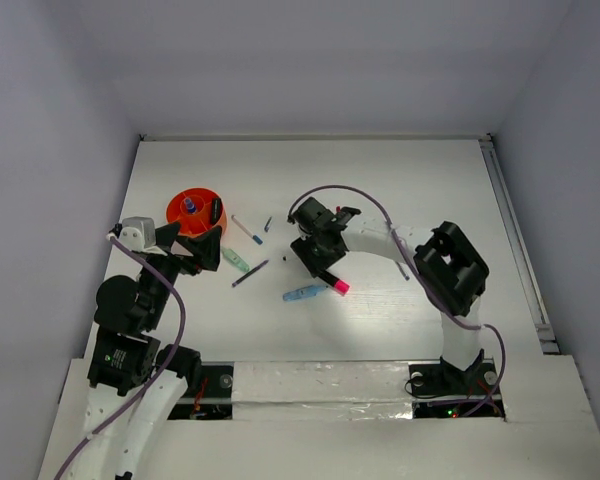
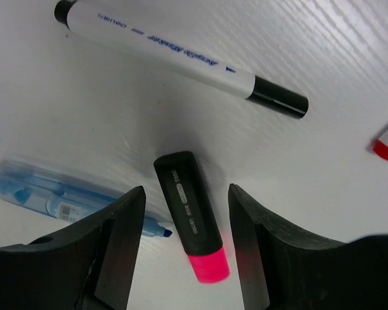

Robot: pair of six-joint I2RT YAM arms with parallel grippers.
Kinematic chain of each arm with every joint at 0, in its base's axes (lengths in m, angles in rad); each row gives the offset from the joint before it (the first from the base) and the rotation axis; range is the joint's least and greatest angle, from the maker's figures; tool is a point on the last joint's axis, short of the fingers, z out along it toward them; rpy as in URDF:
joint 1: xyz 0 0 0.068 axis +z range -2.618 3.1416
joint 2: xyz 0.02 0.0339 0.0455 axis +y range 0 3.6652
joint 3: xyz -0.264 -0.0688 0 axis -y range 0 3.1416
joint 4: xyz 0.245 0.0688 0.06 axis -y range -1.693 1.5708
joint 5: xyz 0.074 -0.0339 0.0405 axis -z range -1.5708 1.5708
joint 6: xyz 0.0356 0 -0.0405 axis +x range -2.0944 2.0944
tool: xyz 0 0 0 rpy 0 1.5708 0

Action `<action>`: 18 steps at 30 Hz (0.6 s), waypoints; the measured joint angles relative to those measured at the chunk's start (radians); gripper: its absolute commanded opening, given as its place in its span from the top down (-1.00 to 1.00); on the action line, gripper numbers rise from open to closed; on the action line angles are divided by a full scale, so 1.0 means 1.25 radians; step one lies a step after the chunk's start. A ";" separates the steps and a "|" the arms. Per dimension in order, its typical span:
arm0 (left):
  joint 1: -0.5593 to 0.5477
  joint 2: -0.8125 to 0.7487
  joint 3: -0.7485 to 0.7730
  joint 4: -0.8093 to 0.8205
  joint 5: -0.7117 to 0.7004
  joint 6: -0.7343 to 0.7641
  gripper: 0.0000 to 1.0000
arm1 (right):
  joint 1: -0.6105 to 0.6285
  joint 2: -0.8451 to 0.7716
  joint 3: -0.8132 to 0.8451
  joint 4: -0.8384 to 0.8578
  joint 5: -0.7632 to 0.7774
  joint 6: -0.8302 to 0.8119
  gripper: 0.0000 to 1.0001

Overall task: Sort the stationery into containers
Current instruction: Pick up the pen from the center of the board.

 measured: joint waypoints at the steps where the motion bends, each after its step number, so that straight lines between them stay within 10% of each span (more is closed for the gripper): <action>1: 0.000 0.000 0.000 0.000 0.002 0.000 -0.97 | 0.000 0.010 0.013 -0.003 0.000 -0.004 -0.21; 10: 0.010 0.000 0.000 0.000 0.008 0.000 -0.97 | 0.000 0.067 0.060 -0.017 0.004 -0.028 -0.11; 18: 0.010 0.000 0.000 0.000 0.008 0.000 -0.97 | -0.001 0.072 0.070 -0.023 0.020 -0.044 0.53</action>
